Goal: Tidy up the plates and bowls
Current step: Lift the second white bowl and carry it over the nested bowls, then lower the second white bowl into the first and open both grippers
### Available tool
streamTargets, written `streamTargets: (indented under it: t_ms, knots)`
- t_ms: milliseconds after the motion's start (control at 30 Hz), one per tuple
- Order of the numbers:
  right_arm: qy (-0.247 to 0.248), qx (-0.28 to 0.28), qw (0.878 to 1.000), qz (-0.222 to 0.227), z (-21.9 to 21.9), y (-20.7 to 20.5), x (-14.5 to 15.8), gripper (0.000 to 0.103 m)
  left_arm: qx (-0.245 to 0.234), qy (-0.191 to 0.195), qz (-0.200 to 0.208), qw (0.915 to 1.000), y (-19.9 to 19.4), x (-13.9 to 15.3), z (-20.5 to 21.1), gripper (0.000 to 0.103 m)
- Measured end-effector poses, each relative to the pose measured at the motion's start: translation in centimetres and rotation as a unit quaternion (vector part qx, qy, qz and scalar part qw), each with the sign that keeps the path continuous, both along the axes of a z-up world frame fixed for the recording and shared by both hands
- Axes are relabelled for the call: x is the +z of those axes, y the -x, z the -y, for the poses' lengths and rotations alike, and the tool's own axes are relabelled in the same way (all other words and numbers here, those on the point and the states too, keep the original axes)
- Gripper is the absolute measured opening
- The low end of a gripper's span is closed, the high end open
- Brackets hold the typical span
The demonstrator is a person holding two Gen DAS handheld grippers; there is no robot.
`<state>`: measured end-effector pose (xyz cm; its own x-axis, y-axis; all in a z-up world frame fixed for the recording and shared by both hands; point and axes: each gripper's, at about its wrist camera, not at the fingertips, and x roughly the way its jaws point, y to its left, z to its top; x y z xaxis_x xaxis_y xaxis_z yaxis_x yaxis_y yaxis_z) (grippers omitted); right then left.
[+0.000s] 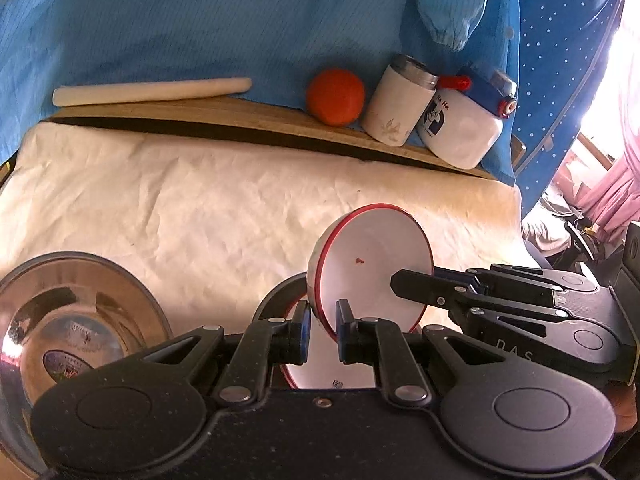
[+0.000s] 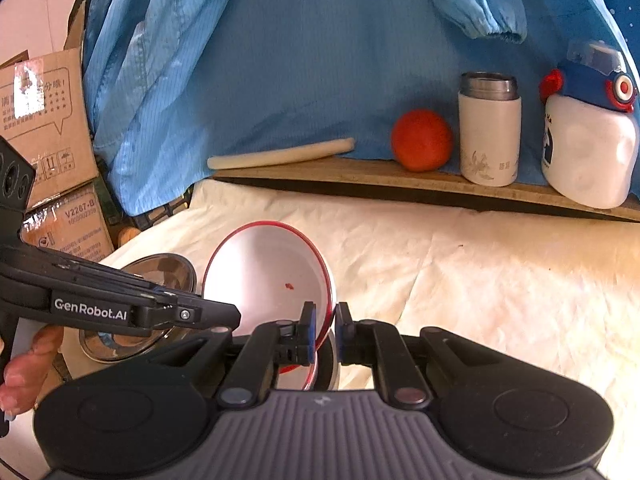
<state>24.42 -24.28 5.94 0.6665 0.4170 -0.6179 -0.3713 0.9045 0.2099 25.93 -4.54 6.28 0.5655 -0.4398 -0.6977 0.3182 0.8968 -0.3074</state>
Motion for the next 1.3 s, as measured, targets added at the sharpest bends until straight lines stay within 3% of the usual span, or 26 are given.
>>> streamTargets:
  t_ms: [467,833,1300]
  knots:
    - [0.030,0.022,0.999,-0.032,-1.2,0.6,-0.3,0.011,-0.010,-0.009,-0.037,0.9992,0.5,-0.9,-0.3,0.015]
    - [0.048,0.038,0.996,-0.066,-1.5,0.3,-0.6,0.012,-0.015,-0.014,-0.041,0.9990,1.1,-0.8,-0.3,0.015]
    - [0.044,0.052,0.994,-0.090,-1.5,0.0,-0.3,0.021,-0.007,-0.016,-0.054,0.9984,0.9,-0.9,-0.9,0.019]
